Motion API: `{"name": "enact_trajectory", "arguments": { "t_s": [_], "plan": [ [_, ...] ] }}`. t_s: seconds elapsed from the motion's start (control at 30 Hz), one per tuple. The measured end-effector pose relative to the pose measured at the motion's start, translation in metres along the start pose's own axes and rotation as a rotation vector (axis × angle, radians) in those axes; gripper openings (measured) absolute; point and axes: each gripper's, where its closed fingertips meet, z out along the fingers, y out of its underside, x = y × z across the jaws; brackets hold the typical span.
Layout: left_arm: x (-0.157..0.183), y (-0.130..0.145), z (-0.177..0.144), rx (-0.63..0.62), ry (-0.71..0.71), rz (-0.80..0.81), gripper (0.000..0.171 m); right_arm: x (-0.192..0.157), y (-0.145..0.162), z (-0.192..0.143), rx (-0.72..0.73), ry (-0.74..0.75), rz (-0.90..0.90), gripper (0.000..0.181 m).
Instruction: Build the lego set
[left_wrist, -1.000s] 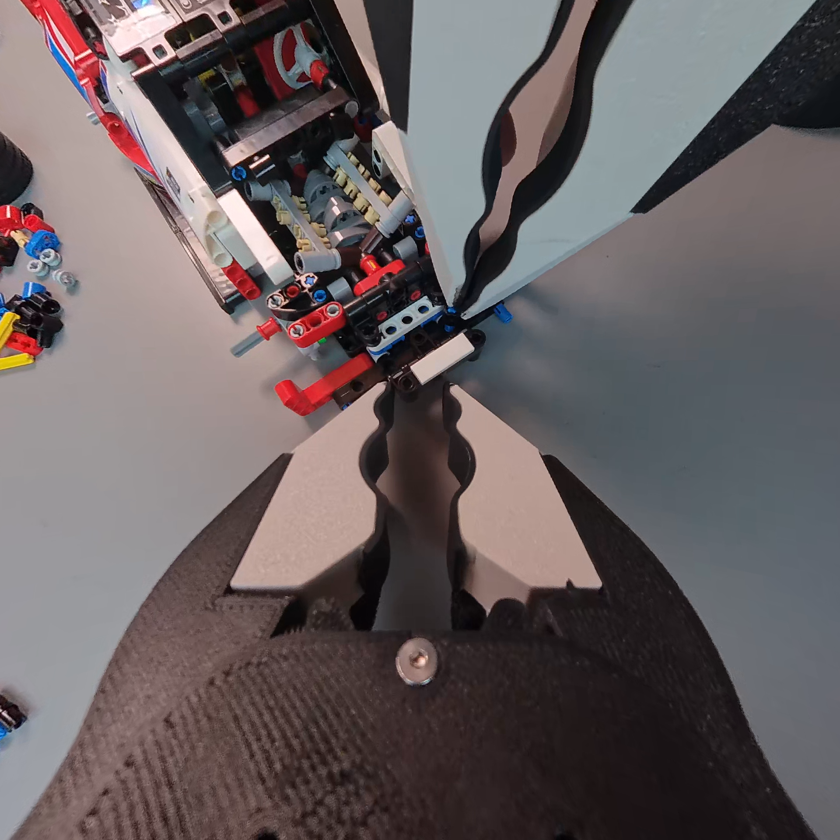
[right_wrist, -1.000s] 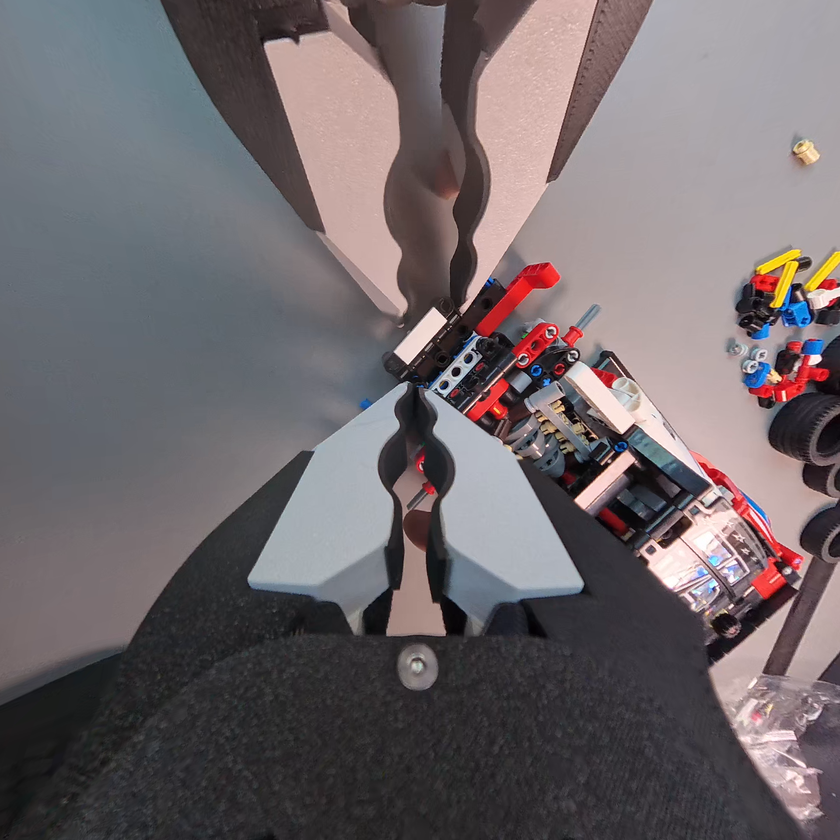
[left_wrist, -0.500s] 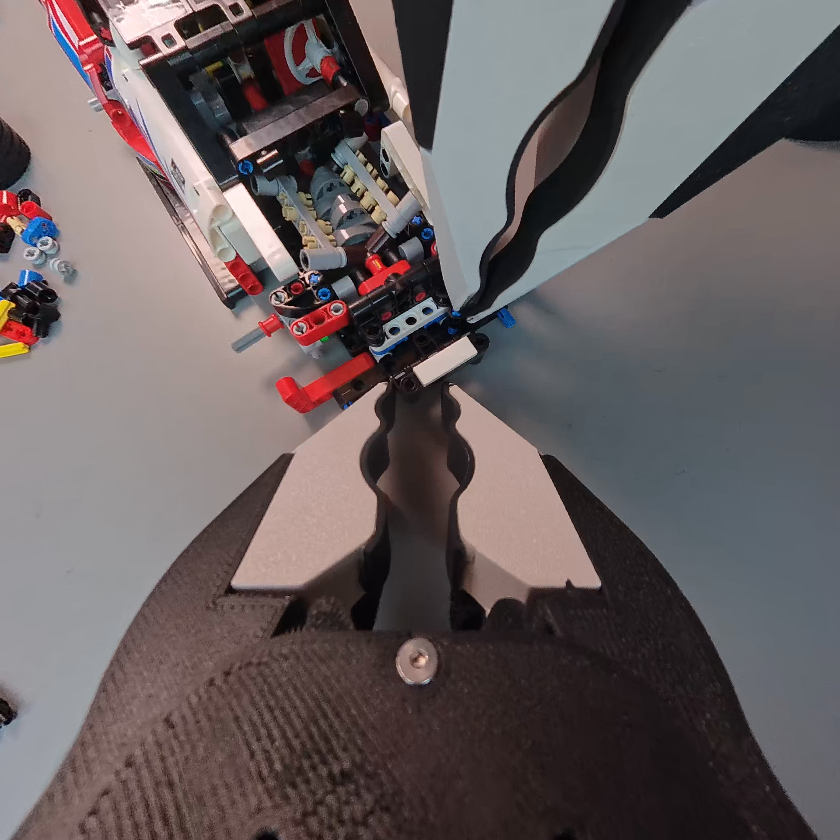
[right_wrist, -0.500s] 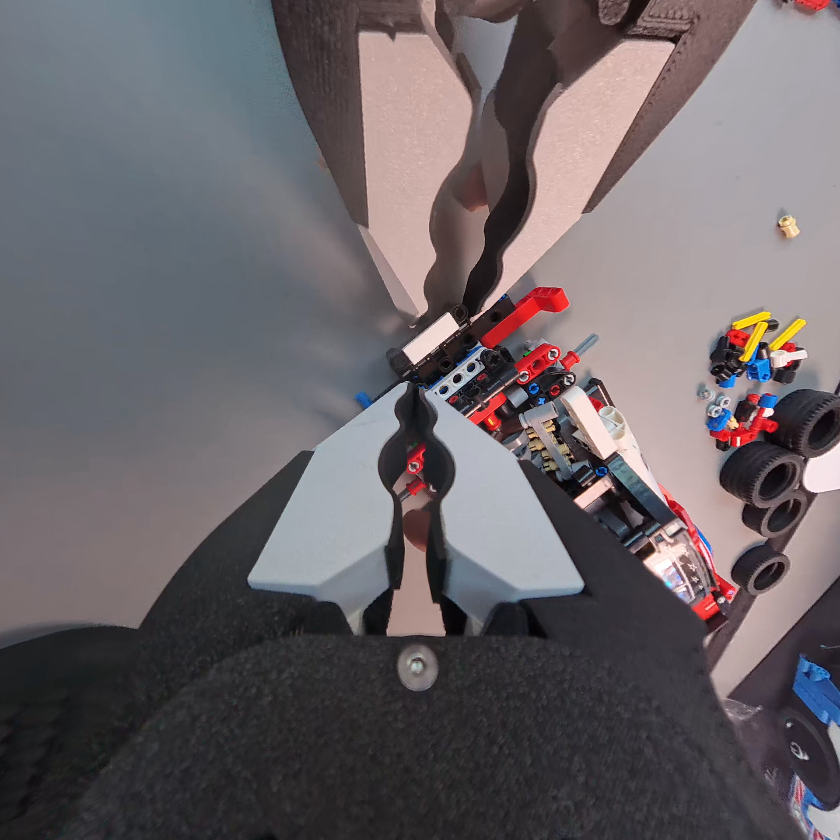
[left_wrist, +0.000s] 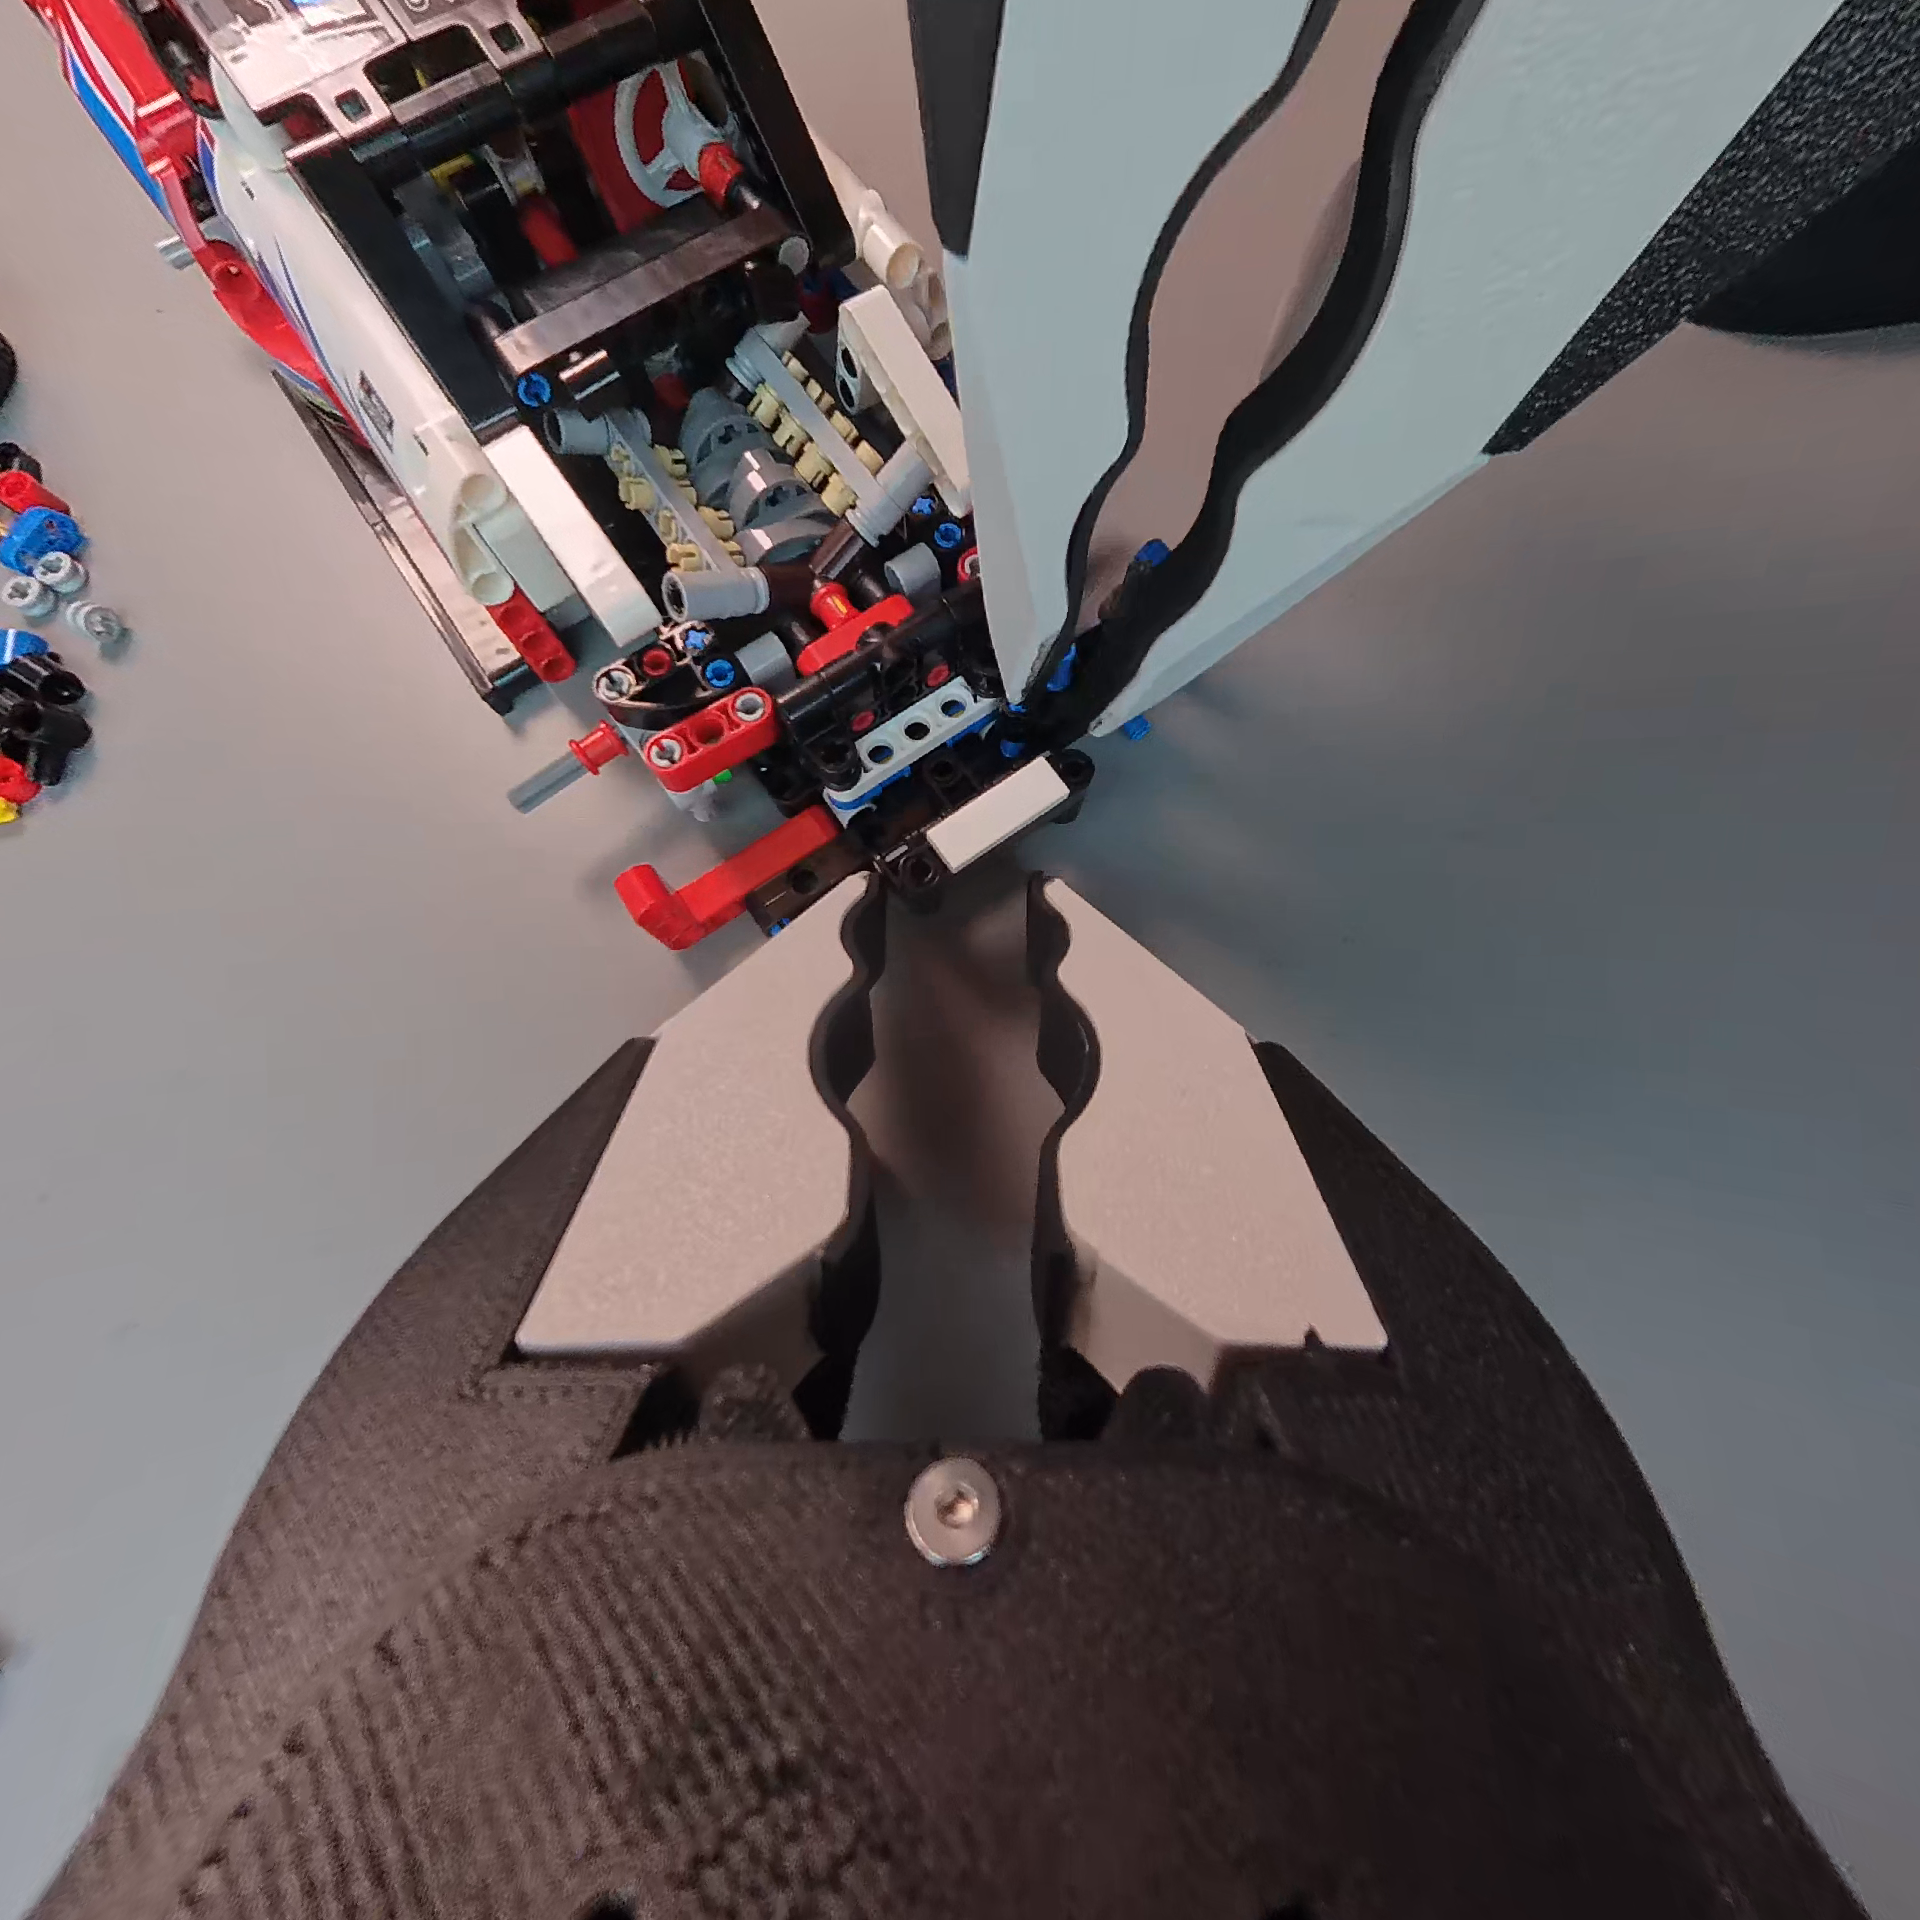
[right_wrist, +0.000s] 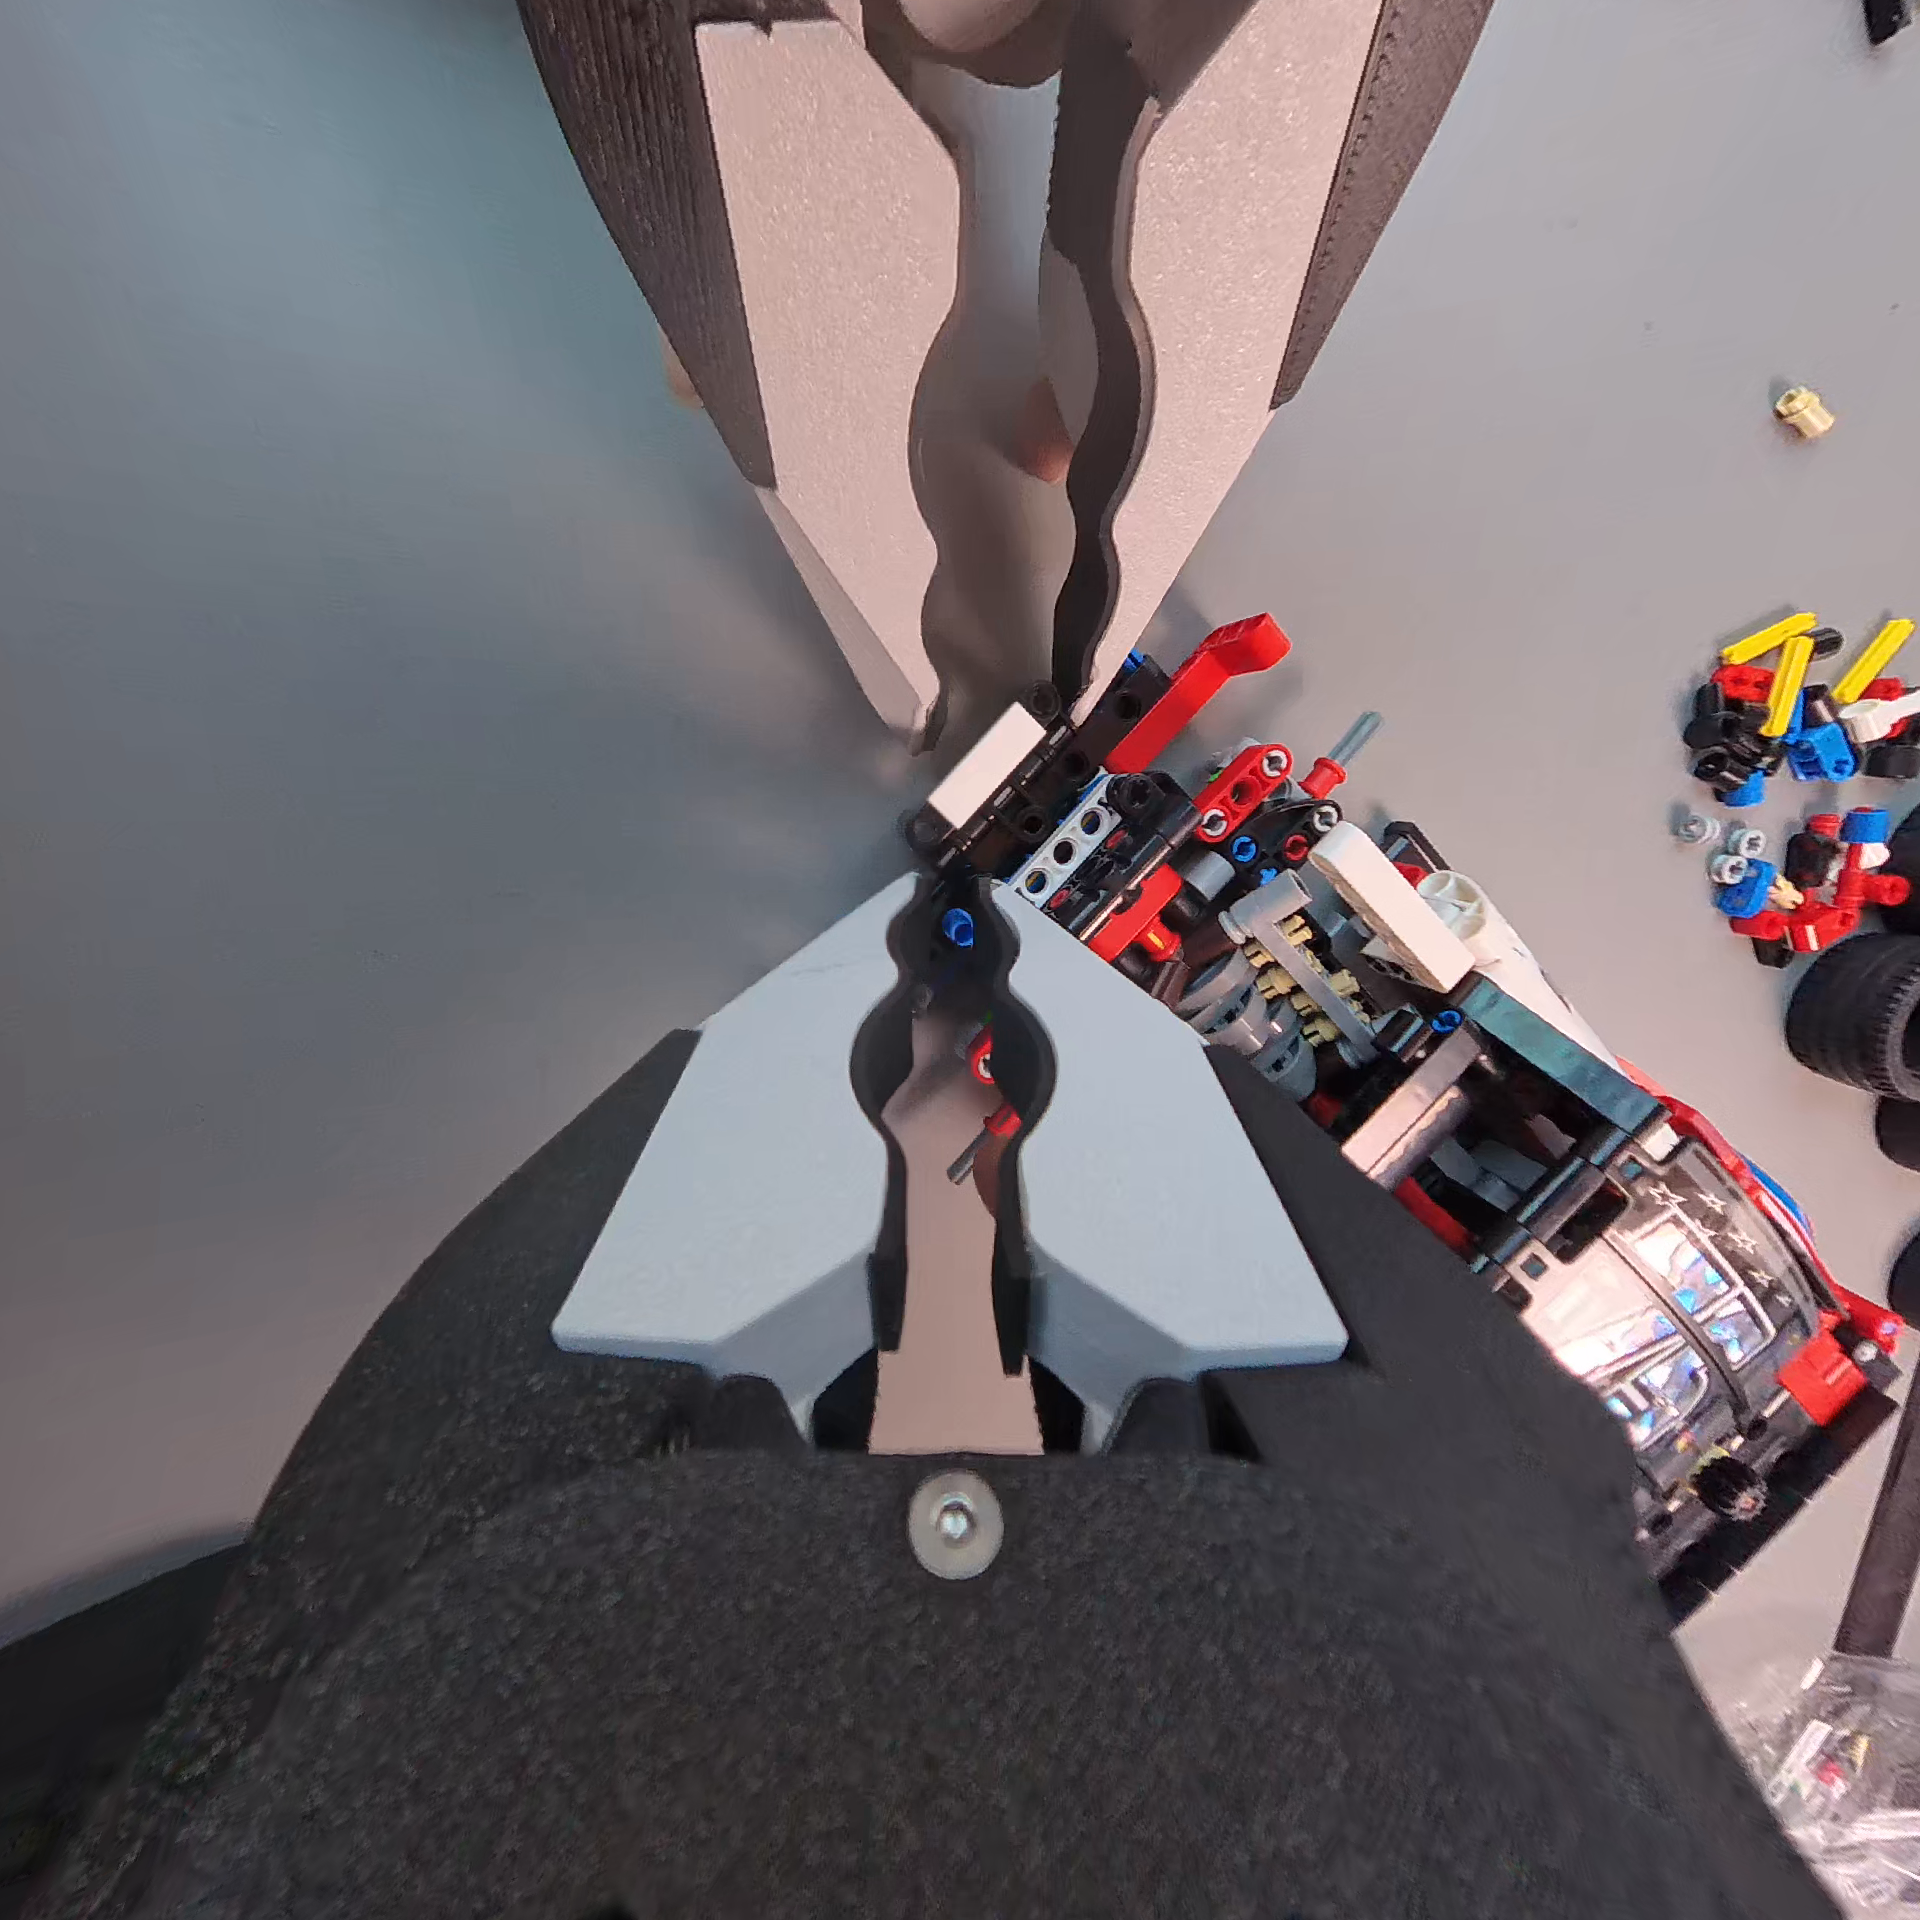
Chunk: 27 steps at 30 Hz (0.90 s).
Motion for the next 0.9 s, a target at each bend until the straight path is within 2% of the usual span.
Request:
{"name": "enact_trajectory", "arguments": {
  "t_s": [0.37,0.53,0.9],
  "plan": [
    [-0.0001,-0.0005,-0.0006,0.007,0.0,0.004,0.027,0.0072,0.0001,-0.0023,-0.024,0.008,0.008,0.007],
    [-0.0005,-0.0008,-0.0007,0.011,0.0,-0.002,0.026,0.0065,-0.0011,-0.0024,-0.054,0.025,-0.066,0.007],
    [0.0022,-0.0016,-0.0004,0.014,0.013,-0.004,0.026,0.0045,0.0014,0.0027,-0.061,0.026,-0.087,0.003]
  ]
}}
